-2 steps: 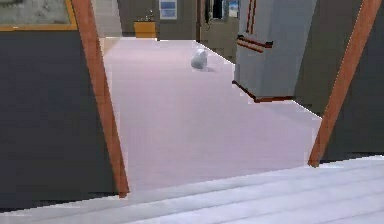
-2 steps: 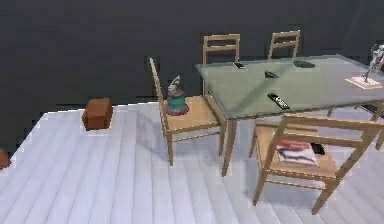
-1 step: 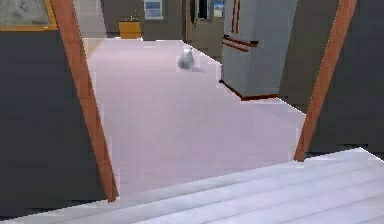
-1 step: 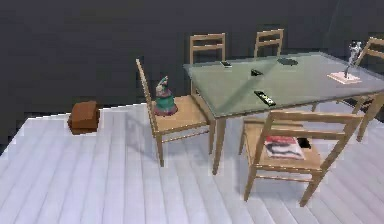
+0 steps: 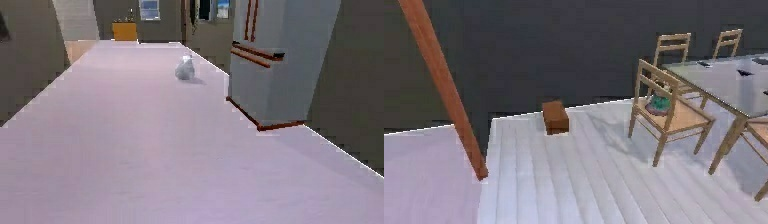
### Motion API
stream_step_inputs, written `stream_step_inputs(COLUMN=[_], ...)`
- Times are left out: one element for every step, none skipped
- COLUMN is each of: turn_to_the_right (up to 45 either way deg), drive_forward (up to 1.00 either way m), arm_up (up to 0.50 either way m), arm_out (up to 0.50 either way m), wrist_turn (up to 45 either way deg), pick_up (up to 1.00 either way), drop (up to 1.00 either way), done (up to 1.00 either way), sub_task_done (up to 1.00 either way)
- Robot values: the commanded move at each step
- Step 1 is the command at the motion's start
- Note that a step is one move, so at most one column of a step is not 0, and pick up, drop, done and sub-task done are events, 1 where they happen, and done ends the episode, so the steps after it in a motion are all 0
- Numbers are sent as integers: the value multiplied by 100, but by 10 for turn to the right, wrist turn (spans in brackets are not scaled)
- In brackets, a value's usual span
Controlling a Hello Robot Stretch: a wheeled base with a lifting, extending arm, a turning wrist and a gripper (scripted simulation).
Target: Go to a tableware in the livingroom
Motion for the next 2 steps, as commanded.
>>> stream_step_inputs(turn_to_the_right=[60,0], drive_forward=[0,10], arm_up=[0,0], arm_out=[0,0], wrist_turn=[0,0], pick_up=[0,0], drop=[0,0], done=[0,0], sub_task_done=[0,0])
